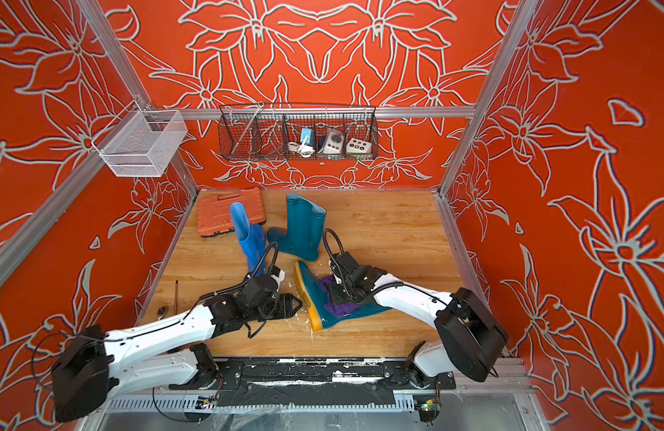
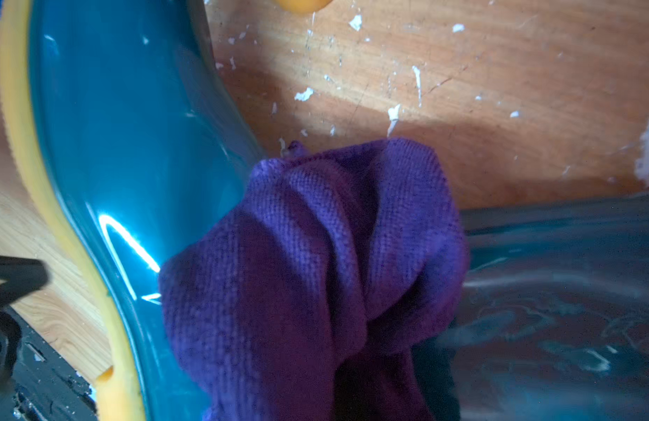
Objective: Wipe the rubber boots with a cloth
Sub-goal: Wipe the dirt off the rubber boot.
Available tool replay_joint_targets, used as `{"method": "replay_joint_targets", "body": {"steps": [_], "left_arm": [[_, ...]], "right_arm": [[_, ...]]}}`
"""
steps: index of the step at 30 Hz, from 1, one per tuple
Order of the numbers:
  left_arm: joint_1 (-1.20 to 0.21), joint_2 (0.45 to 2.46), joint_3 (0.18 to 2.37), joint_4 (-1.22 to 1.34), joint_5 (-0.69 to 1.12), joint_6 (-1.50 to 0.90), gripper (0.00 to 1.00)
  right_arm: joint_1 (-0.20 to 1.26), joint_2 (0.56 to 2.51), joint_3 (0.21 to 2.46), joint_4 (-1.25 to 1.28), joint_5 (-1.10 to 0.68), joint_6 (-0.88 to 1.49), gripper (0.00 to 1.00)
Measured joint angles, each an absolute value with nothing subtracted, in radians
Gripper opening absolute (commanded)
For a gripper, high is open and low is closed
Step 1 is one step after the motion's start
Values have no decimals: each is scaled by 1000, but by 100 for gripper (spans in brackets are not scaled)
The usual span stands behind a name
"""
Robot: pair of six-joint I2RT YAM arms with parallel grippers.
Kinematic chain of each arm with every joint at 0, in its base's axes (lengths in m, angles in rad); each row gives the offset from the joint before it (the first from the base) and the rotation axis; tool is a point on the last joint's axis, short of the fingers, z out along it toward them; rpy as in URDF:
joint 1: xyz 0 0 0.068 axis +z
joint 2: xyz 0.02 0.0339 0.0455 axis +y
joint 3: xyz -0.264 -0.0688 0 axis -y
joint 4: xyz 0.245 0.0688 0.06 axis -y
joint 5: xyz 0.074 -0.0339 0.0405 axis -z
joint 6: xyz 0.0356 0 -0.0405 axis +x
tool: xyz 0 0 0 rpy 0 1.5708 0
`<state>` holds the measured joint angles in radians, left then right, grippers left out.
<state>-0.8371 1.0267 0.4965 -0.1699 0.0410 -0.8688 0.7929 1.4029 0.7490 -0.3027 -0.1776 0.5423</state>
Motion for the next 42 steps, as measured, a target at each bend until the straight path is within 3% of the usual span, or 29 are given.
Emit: {"method": "replay_joint_targets", "body": {"steps": [14,25,31,37,42], "left_arm": [[-883,1201,481,-45,72,-898,57],[-885,1048,484,-123,35,-894,57],[-886,1055,493,-113,28,-894,57],[-892,1260,521,-17,75,-898,57],[-892,1308,534,19,91,-896,46]], "right_arm": [[954,1415,685,-133,-126,743,0],[1005,1411,702,-131,-72,814,0],[963,1280,648,-171,-51,818,0],[864,1140,579,-258,-43,809,0],[799,985,575,-365,-23,769,0]]}}
